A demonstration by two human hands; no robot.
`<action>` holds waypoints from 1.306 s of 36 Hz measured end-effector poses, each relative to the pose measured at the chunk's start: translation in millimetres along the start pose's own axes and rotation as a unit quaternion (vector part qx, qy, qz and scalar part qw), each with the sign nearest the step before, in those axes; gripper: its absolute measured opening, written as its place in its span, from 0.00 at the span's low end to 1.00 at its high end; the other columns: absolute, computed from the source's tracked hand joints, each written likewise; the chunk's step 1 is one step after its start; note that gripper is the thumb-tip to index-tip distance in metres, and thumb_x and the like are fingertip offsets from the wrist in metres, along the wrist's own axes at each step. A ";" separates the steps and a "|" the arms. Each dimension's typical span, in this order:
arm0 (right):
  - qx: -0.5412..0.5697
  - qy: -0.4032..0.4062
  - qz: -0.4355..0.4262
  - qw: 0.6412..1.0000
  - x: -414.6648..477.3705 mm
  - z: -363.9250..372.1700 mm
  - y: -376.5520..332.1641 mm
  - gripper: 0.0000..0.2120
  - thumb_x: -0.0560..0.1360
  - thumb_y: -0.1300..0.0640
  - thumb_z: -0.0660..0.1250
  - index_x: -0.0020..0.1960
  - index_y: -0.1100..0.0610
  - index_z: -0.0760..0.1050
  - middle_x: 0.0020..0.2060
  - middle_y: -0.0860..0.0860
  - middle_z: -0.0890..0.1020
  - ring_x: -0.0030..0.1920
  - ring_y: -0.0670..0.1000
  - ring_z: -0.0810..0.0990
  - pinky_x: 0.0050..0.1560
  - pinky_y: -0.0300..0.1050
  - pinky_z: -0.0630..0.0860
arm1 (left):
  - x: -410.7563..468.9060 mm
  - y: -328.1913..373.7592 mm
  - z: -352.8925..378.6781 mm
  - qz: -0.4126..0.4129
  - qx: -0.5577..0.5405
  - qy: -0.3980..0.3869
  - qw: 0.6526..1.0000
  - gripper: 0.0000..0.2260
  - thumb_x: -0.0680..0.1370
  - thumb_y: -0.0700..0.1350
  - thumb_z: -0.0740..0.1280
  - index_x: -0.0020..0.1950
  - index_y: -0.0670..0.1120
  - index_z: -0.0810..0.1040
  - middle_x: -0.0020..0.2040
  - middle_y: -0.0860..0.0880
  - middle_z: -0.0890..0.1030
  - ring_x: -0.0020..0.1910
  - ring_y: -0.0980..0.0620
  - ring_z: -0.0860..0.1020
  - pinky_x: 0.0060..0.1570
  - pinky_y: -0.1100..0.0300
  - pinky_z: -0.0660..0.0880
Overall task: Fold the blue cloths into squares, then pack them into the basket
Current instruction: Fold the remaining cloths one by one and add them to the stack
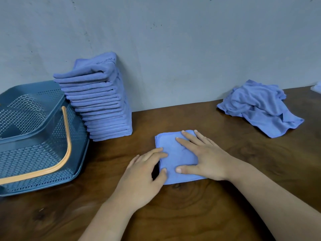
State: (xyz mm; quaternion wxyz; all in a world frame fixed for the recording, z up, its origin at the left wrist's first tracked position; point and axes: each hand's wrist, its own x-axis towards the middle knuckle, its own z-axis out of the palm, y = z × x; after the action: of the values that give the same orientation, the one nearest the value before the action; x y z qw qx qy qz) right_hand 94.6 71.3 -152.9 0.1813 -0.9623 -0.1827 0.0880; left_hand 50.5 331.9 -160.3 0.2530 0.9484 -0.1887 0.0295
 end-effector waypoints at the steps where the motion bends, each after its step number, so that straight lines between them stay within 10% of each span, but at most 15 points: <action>1: 0.015 0.010 -0.004 1.000 -0.6 0.2 1.3 0.47 0.69 0.15 0.55 0.83 0.30 0.46 0.81 0.28 0.39 0.82 0.42 0.32 0.83 0.51 0.42 | 0.2 1.1 -0.2 -0.008 -0.003 0.007 1.000 0.17 0.84 0.58 0.60 0.74 0.66 0.69 0.77 0.72 0.63 0.72 0.77 0.57 0.81 0.60 0.52; 7: 0.072 0.229 0.111 0.964 -2.4 0.6 11.4 0.23 0.81 0.31 0.59 0.70 0.41 0.76 0.76 0.38 0.69 0.79 0.47 0.61 0.74 0.54 0.65 | -0.3 3.3 1.8 -0.027 -0.013 0.018 0.999 0.14 0.84 0.60 0.59 0.69 0.66 0.73 0.74 0.73 0.67 0.74 0.69 0.62 0.78 0.61 0.58; 15: 0.159 0.215 0.164 0.949 12.8 8.6 13.4 0.09 0.76 0.37 0.72 0.49 0.41 0.79 0.67 0.35 0.76 0.78 0.46 0.63 0.75 0.58 0.65 | 1.3 4.9 6.2 -0.043 -0.033 0.024 0.998 0.17 0.80 0.66 0.67 0.67 0.66 0.74 0.73 0.74 0.66 0.74 0.74 0.59 0.80 0.56 0.58; 20: 0.342 0.235 0.086 0.906 3.7 3.3 -1.7 0.05 0.81 0.52 0.70 0.50 0.45 0.74 0.39 0.48 0.83 0.39 0.47 0.79 0.44 0.53 0.78 | 3.3 7.6 3.6 -0.092 -0.105 0.030 0.990 0.28 0.78 0.67 0.69 0.76 0.67 0.65 0.78 0.70 0.62 0.78 0.68 0.60 0.77 0.54 0.67; 30: 0.508 0.233 -0.062 0.827 -19.2 -14.3 -40.3 0.17 0.84 0.62 0.68 0.68 0.49 0.70 0.56 0.52 0.87 0.56 0.55 0.87 0.58 0.60 0.83 | 10.6 18.1 -8.2 -0.187 -0.415 0.103 0.884 0.47 0.75 0.63 0.74 0.86 0.58 0.50 0.69 0.63 0.80 0.68 0.68 0.75 0.71 0.61 0.71; 37: 0.398 0.280 -0.088 0.869 -15.0 -1.8 -39.7 0.07 0.85 0.62 0.66 0.60 0.52 0.75 0.49 0.48 0.81 0.51 0.55 0.80 0.55 0.57 0.78 | 10.2 15.9 -5.7 -0.215 -0.542 0.168 0.795 0.29 0.80 0.43 0.74 0.78 0.52 0.66 0.54 0.48 0.87 0.57 0.50 0.86 0.64 0.41 0.80; 41: 0.374 0.313 -0.077 0.870 -10.6 -2.2 -49.3 0.10 0.84 0.64 0.66 0.59 0.51 0.81 0.55 0.44 0.82 0.58 0.49 0.81 0.59 0.37 0.73 | 5.8 25.6 -7.3 -0.181 -0.522 0.245 0.797 0.18 0.82 0.41 0.73 0.68 0.53 0.71 0.54 0.50 0.86 0.53 0.51 0.86 0.52 0.52 0.83; 47: 0.367 0.327 -0.083 0.867 -4.5 -17.1 -83.0 0.16 0.84 0.62 0.66 0.67 0.47 0.81 0.63 0.41 0.81 0.67 0.47 0.79 0.66 0.36 0.72 | -5.7 35.1 -24.5 -0.098 -0.456 0.361 0.808 0.08 0.85 0.39 0.67 0.55 0.51 0.70 0.50 0.44 0.78 0.44 0.50 0.77 0.47 0.58 0.75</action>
State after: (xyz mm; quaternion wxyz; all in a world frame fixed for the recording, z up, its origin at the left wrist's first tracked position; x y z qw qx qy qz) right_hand 67.9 136.2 -105.0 0.5770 -0.7814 -0.1472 -0.1865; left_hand 33.1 317.8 -123.4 0.7077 0.6585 0.0182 0.2552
